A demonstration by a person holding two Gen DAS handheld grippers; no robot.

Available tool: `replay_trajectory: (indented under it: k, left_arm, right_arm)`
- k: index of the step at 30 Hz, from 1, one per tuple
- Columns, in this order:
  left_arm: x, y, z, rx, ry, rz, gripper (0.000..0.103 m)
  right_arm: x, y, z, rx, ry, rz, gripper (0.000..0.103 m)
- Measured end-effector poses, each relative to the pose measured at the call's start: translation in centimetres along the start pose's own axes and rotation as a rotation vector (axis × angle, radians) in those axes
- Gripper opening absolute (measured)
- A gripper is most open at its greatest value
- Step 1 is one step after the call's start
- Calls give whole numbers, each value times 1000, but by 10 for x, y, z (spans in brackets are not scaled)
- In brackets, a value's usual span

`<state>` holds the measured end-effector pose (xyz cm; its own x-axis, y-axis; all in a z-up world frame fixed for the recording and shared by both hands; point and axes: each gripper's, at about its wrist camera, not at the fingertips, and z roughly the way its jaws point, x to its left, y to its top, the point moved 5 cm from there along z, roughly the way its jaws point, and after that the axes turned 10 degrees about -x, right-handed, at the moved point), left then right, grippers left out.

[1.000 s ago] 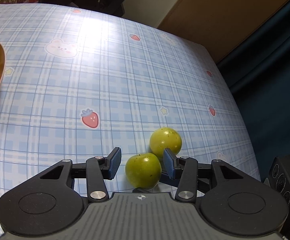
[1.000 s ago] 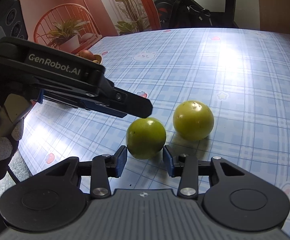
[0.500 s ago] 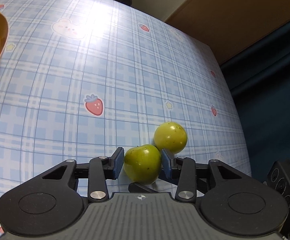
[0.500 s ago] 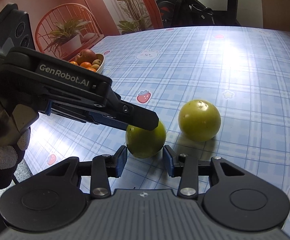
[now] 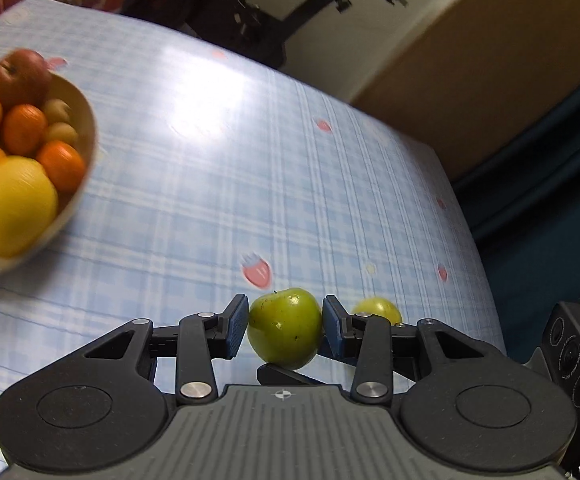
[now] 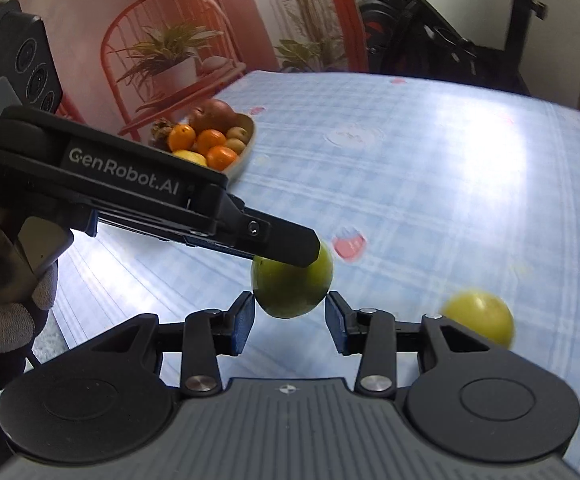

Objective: Organize fruits
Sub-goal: 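Carry the green apple onto the plate and open the left gripper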

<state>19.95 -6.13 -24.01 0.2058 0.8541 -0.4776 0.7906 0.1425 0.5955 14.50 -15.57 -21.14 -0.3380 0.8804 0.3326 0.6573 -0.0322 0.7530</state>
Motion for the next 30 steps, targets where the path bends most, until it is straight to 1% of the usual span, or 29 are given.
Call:
replay_trajectory:
  k: [4,6,10,13,15,18,21,23,26,28,30]
  left_arm:
    - [27,29,-27,-73,28,-11,43]
    - [44,41,-40,-107,45,-34,43]
    - [80,62,-62,-146,75,-79,43]
    - [105,77,-76,-169,102,-89,43]
    - [121,86,-80,-176,116,-113,43]
    - [142,95,-82,-188,123,-138,43]
    - [162,99,-88,-197,125,-169,43]
    - [173,98,-84,-193,118,-197,43]
    - [180,94,-81,-185,104,-219,43]
    - [184,94,-80,-197,102,-222,41]
    - [190,95,-77,-210,101,-233,41]
  right_arm:
    - [25,32,27,-24,64,-34,42]
    - [40,47,43,-26,94,-54,42]
    - [72,68,77,-24,142,-123,42]
    - [89,79,102,-14,173,-137,42]
    - [100,85,119,2,182,-155,42]
    - [114,92,140,17,190,-197,42]
    - [122,94,157,37,194,-202,42]
    - [125,94,166,58,186,-213,42]
    - [127,91,174,72,174,-239,42]
    - [125,91,177,68,163,-225,42]
    - [122,92,180,75,166,-202,44]
